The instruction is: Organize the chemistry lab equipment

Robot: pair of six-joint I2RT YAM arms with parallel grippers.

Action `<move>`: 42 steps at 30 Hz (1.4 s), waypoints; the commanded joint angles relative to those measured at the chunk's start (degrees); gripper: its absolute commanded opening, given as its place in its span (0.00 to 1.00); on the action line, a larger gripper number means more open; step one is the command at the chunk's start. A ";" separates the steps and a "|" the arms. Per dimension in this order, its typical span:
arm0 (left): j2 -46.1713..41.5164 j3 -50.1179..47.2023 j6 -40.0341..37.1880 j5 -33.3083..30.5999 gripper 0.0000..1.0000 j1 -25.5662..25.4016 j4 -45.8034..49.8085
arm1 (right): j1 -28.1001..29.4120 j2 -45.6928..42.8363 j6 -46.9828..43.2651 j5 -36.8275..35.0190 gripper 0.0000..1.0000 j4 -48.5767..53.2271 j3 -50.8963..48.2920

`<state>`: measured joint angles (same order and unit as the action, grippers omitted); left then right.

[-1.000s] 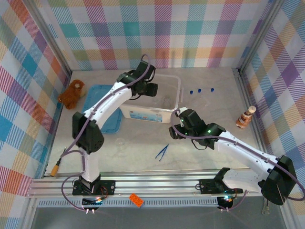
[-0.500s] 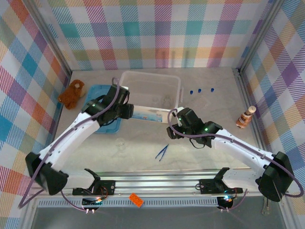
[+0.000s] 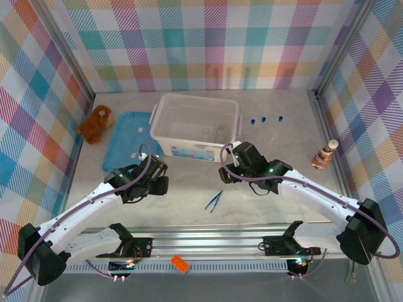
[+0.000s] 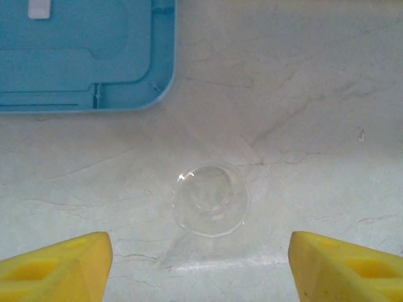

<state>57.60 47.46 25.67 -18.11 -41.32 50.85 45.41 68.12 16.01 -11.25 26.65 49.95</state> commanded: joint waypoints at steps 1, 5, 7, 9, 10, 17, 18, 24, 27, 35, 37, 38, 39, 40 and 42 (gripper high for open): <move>0.90 -1.14 3.82 -1.28 0.76 -0.55 -1.05 | 0.56 0.24 0.56 0.70 0.70 -0.55 0.38; 4.16 -2.46 4.19 -0.52 0.76 -0.53 -2.86 | 0.65 0.29 0.86 0.68 0.70 -0.84 -0.02; 5.27 -3.30 4.30 -0.27 0.76 -0.57 -4.13 | 0.70 0.26 0.87 0.56 0.70 -0.83 -0.12; 6.47 -4.41 4.34 0.03 0.76 -0.55 -6.14 | 0.69 0.22 0.88 0.44 0.70 -1.04 -0.40; 7.18 -4.67 4.32 0.09 0.76 -0.59 -6.77 | 0.69 0.31 0.94 0.51 0.70 -1.05 -0.47; 11.57 -5.45 3.51 0.88 0.76 -0.09 -10.65 | 0.73 1.16 0.64 0.49 0.71 -1.22 -0.47; 11.94 -5.59 3.51 1.15 0.76 0.23 -11.13 | 0.73 1.23 0.61 0.46 0.71 -1.25 -0.47; 13.51 -6.29 2.78 1.76 0.75 1.61 -13.10 | 0.73 1.33 0.56 0.34 0.71 -1.82 -0.62; 13.82 -6.41 2.55 2.02 0.74 2.20 -13.32 | 0.69 1.89 0.29 0.14 0.71 -1.79 -0.37; 14.16 -6.72 2.34 1.49 0.66 2.83 -12.71 | 0.71 3.07 0.20 0.07 0.69 -2.61 -0.21; 14.14 -7.01 2.32 1.43 0.63 3.00 -12.75 | 0.73 3.43 0.06 0.12 0.69 -2.54 0.10; 14.18 -7.13 2.41 1.50 0.62 3.07 -12.71 | 0.71 3.55 -0.08 0.17 0.69 -2.55 0.15; 14.13 -7.27 2.45 1.57 0.60 3.20 -12.79 | 0.73 3.80 -0.03 0.13 0.69 -2.53 0.25; 14.12 -7.30 2.39 1.63 0.59 3.26 -12.88 | 0.73 3.86 -0.10 0.15 0.69 -2.59 0.23; 14.08 -7.30 2.31 1.59 0.56 3.35 -12.95 | 0.73 4.07 -0.05 0.09 0.69 -2.82 0.19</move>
<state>71.55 40.95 28.67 -16.49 -38.52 38.37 45.82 71.68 15.99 -11.27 25.26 49.82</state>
